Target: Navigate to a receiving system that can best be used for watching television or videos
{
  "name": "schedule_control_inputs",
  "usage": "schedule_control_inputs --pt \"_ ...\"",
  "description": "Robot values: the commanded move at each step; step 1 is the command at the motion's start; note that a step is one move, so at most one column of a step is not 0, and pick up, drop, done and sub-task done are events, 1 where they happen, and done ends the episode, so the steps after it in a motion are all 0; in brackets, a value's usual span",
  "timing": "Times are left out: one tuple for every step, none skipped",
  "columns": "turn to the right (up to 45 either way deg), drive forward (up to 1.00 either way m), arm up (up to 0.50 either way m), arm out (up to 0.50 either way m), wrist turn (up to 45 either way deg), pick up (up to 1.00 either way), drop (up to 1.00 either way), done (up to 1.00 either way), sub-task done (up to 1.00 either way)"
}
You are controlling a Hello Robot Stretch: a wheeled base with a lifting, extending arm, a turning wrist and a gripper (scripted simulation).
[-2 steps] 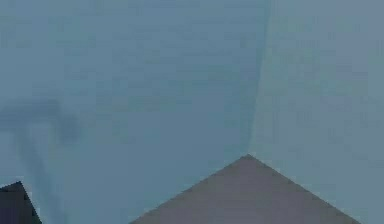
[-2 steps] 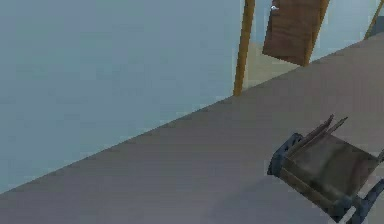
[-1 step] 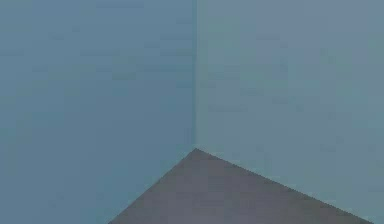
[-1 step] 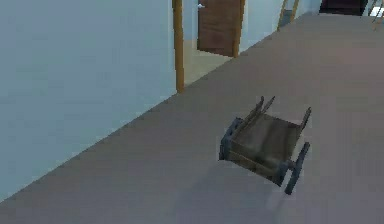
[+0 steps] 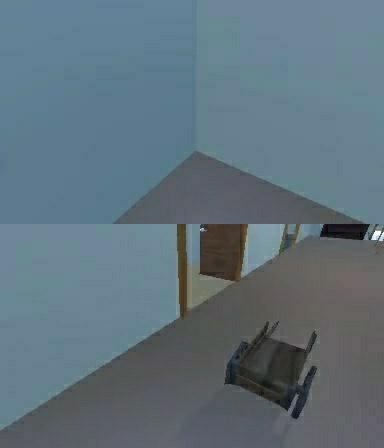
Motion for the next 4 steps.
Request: schedule_control_inputs --pt "-18.0 0.00 0.00 0.00 0.0 0.00 0.00 0.00 0.00" --pt "0.0 0.20 0.00 0.00 0.0 0.00 0.00 0.00 0.00" --pt "-45.0 0.00 0.00 0.00 0.0 0.00 0.00 0.00 0.00" --pt "-45.0 0.00 0.00 0.00 0.0 0.00 0.00 0.00 0.00"
